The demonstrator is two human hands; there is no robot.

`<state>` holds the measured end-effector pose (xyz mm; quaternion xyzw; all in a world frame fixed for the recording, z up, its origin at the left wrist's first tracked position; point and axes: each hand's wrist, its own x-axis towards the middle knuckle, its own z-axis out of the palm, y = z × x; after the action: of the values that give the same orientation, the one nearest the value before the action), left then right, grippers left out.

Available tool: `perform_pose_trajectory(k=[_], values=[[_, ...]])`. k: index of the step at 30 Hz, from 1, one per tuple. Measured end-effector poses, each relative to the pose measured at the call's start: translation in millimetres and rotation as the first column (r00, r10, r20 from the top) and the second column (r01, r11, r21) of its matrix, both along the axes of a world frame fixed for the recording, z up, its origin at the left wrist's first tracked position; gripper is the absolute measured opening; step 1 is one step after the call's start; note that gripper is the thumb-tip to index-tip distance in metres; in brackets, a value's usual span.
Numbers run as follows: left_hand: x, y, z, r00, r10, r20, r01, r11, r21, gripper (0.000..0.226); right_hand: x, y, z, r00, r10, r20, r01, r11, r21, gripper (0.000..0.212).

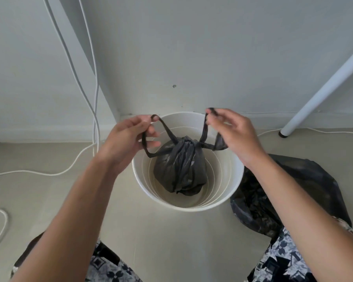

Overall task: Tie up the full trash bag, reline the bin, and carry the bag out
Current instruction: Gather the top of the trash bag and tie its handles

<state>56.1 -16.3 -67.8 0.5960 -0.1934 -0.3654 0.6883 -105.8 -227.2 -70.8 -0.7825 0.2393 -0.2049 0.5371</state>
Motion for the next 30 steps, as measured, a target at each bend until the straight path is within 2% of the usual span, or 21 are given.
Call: perform_pose_trajectory(k=[4, 6, 8, 12, 15, 17, 19, 21, 23, 25, 27, 30], values=[[-24, -20, 9, 0.983, -0.129, 0.13, 0.133, 0.991, -0.017, 0.017, 7, 22, -9, 0.941, 0.212, -0.265, -0.259, 0.953, -0.155, 0.086], [-32, -25, 11, 0.97, -0.178, 0.165, 0.18, 0.984, 0.0, 0.023, 11, 30, -16, 0.915, 0.221, -0.338, -0.3, 0.932, -0.202, 0.092], [-36, -27, 13, 0.961, -0.208, 0.181, 0.212, 0.977, -0.003, 0.026, 15, 35, -18, 0.912, 0.197, -0.36, -0.297, 0.922, -0.247, 0.074], [-38, -28, 17, 0.965, -0.197, 0.175, 0.21, 0.976, -0.058, 0.021, 19, 42, -20, 0.91, 0.199, -0.363, -0.307, 0.913, -0.269, 0.018], [-36, -26, 16, 0.95, -0.106, 0.294, 0.118, 0.993, -0.023, 0.027, 18, 42, -23, 0.93, 0.182, -0.318, -0.27, 0.928, -0.258, 0.017], [-34, -22, 11, 0.933, 0.005, 0.36, -0.02, 0.999, 0.038, 0.035, 16, 42, -18, 0.956, 0.173, -0.239, -0.224, 0.953, -0.204, 0.016], [-32, -16, 4, 0.902, 0.037, 0.429, -0.096, 0.989, 0.116, 0.047, 15, 39, -11, 0.981, 0.128, -0.145, -0.147, 0.98, -0.13, 0.011], [-27, -10, -7, 0.867, -0.082, 0.492, -0.04, 0.972, 0.232, 0.055, 15, 35, -3, 0.993, 0.102, -0.053, -0.106, 0.992, -0.064, 0.011], [-27, -7, -14, 0.782, -0.306, 0.543, 0.084, 0.915, 0.394, 0.081, 16, 32, 6, 0.994, 0.101, 0.031, -0.1, 0.995, -0.027, 0.016], [-33, -10, -19, 0.7, -0.431, 0.569, 0.127, 0.859, 0.495, 0.101, 16, 32, 14, 0.987, 0.116, 0.107, -0.121, 0.992, 0.04, 0.009], [-39, -15, -23, 0.666, -0.405, 0.626, 0.061, 0.866, 0.496, 0.095, 15, 32, 20, 0.976, 0.133, 0.172, -0.15, 0.985, 0.088, 0.008], [-44, -24, -28, 0.627, -0.288, 0.724, -0.105, 0.89, 0.444, 0.065, 14, 34, 27, 0.964, 0.168, 0.204, -0.193, 0.975, 0.107, 0.004]])
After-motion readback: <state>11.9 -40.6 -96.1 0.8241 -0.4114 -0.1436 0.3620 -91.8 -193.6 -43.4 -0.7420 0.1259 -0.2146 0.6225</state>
